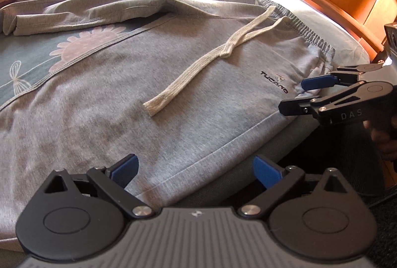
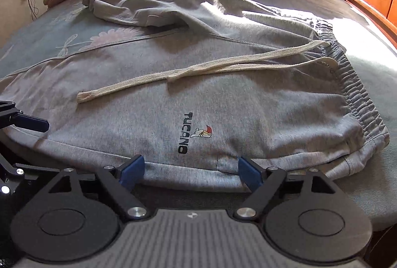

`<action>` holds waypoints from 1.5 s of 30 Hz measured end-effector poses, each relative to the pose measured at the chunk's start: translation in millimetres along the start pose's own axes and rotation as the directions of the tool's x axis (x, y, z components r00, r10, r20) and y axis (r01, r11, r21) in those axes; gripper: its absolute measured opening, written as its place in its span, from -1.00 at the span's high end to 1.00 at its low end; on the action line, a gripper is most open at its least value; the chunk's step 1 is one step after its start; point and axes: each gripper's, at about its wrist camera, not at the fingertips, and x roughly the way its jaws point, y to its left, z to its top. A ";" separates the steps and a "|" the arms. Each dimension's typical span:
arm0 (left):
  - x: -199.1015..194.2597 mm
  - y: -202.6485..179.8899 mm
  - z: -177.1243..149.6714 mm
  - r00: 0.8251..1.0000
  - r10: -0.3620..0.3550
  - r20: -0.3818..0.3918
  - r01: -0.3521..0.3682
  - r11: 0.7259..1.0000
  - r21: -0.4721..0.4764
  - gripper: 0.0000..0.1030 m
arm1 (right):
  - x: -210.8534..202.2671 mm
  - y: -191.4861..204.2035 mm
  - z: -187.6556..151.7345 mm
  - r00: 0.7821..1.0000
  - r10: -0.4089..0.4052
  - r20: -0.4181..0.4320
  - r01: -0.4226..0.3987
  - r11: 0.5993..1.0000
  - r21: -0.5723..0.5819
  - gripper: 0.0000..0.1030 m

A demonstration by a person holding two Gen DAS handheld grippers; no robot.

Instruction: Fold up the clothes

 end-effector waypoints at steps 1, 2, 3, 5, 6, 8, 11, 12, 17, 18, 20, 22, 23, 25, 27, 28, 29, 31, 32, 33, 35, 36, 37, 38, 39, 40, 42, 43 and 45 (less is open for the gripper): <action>-0.4 4.1 4.3 1.000 0.014 0.013 -0.014 1.000 -0.015 -0.91 | -1.4 1.0 4.0 1.000 0.005 0.016 -0.005 1.000 0.002 -0.67; -0.8 8.3 8.6 0.999 0.029 0.026 -0.028 0.999 -0.031 -0.91 | 0.1 4.7 7.7 1.000 -0.004 0.027 0.004 1.000 -0.013 -0.67; 2.0 13.3 11.2 0.999 0.028 0.029 -0.026 0.998 -0.056 -0.91 | 2.9 9.3 11.2 0.999 -0.018 0.035 0.019 0.999 -0.032 -0.67; 8.4 21.3 12.2 0.999 0.039 0.015 -0.037 0.994 -0.099 -0.91 | 9.8 18.2 16.6 0.998 -0.046 0.042 0.049 0.997 -0.067 -0.67; 11.9 23.9 10.4 0.999 0.053 -0.003 -0.053 0.992 -0.116 -0.91 | 13.8 21.7 14.5 0.998 -0.057 0.035 0.059 0.995 -0.084 -0.67; 13.9 25.1 4.1 0.997 0.072 -0.023 -0.075 0.990 -0.124 -0.91 | 20.8 28.1 7.2 0.997 -0.074 0.018 0.076 0.990 -0.119 -0.71; 7.9 19.5 -9.1 0.997 0.079 -0.020 -0.080 0.992 -0.096 -0.93 | 25.1 30.9 -2.3 0.997 -0.071 -0.004 0.070 0.988 -0.139 -0.90; 5.5 17.5 -13.5 0.997 0.071 -0.022 -0.073 0.994 -0.087 -0.94 | 24.5 29.5 -4.2 0.998 -0.066 -0.003 0.066 0.989 -0.135 -0.91; -4.0 28.4 -6.6 0.997 0.075 0.004 -0.074 0.993 -0.090 -0.95 | 25.8 30.0 -4.1 0.998 -0.067 -0.011 0.065 0.990 -0.124 -1.00; -6.3 32.9 -3.4 0.997 0.079 0.017 -0.077 0.992 -0.100 -0.95 | 26.7 31.1 -3.7 0.997 -0.070 -0.012 0.068 0.990 -0.123 -1.00; -7.6 47.3 4.9 0.992 0.123 0.043 -0.116 0.984 -0.137 -0.95 | 26.7 31.4 -4.6 0.997 -0.071 -0.009 0.069 0.990 -0.120 -1.00; -3.1 65.4 7.0 0.991 0.133 0.028 -0.125 0.971 -0.202 -0.95 | 26.2 31.0 -5.0 0.998 -0.068 -0.008 0.067 0.991 -0.119 -1.00; -0.3 73.5 5.8 0.991 0.133 0.013 -0.126 0.964 -0.234 -0.95 | 25.9 30.9 -4.9 0.998 -0.067 -0.010 0.065 0.991 -0.118 -1.00; 1.8 85.4 0.0 0.991 0.132 0.008 -0.124 0.955 -0.270 -0.95 | 25.8 31.4 -4.8 0.997 -0.070 -0.012 0.068 0.991 -0.118 -1.00; -4.1 86.3 -9.2 0.993 0.115 0.014 -0.107 0.957 -0.270 -0.95 | 26.0 32.0 -4.3 0.997 -0.074 -0.015 0.072 0.990 -0.117 -1.00; -7.1 86.6 -13.1 0.994 0.111 0.015 -0.103 0.959 -0.263 -0.95 | 26.3 32.3 -3.8 0.997 -0.076 -0.018 0.074 0.990 -0.116 -1.00; -10.1 86.8 -16.8 0.994 0.106 0.015 -0.099 0.962 -0.255 -0.95 | 26.7 32.6 -3.0 0.997 -0.079 -0.021 0.076 0.990 -0.115 -1.00; -21.2 94.3 -22.2 0.994 0.108 0.010 -0.101 0.958 -0.269 -0.95 | 27.6 33.5 -1.2 0.996 -0.086 -0.031 0.082 0.990 -0.113 -1.00; -27.5 99.1 -24.1 0.994 0.112 0.013 -0.103 0.953 -0.283 -0.95 | 28.0 33.8 -0.3 0.995 -0.089 -0.036 0.085 0.990 -0.111 -1.00; -40.4 107.8 -25.5 0.991 0.128 0.036 -0.112 0.949 -0.295 -0.95 | 28.3 34.3 0.4 0.995 -0.092 -0.041 0.087 0.990 -0.110 -1.00; -65.1 123.6 -26.4 0.980 0.179 0.087 -0.145 0.942 -0.304 -0.95 | 28.6 34.9 1.1 0.994 -0.098 -0.049 0.092 0.990 -0.106 -1.00; -80.9 136.1 -28.1 0.966 0.227 0.121 -0.181 0.934 -0.308 -0.95 | 28.8 35.2 1.4 0.994 -0.101 -0.052 0.095 0.990 -0.104 -1.00; -93.2 148.2 -29.6 0.952 0.272 0.140 -0.219 0.926 -0.309 -0.95 | 29.0 35.6 1.8 0.993 -0.104 -0.056 0.098 0.990 -0.102 -1.00; -105.0 160.2 -31.0 0.936 0.316 0.156 -0.258 0.915 -0.309 -0.94 | 29.3 36.0 2.3 0.992 -0.108 -0.060 0.101 0.990 -0.099 -1.00; -115.4 176.2 -33.3 0.915 0.371 0.159 -0.309 0.897 -0.315 -0.94 | 29.7 36.2 3.0 0.992 -0.111 -0.064 0.104 0.990 -0.097 -1.00; -125.6 192.6 -35.7 0.891 0.425 0.159 -0.360 0.875 -0.323 -0.92 | 30.2 36.4 3.7 0.991 -0.114 -0.068 0.107 0.990 -0.095 -1.00; -143.1 227.9 -42.1 0.844 0.517 0.144 -0.446 0.824 -0.349 -0.77 | 31.1 36.9 5.1 0.990 -0.121 -0.075 0.114 0.989 -0.090 -1.00; -150.1 246.9 -46.3 0.823 0.554 0.127 -0.479 0.796 -0.369 -0.67 | 31.5 37.4 5.7 0.989 -0.125 -0.078 0.118 0.989 -0.088 -1.00; -163.3 288.7 -57.9 0.773 0.629 0.082 -0.549 0.729 -0.409 -0.48 | 32.2 38.4 7.2 0.987 -0.132 -0.087 0.125 0.989 -0.083 -1.00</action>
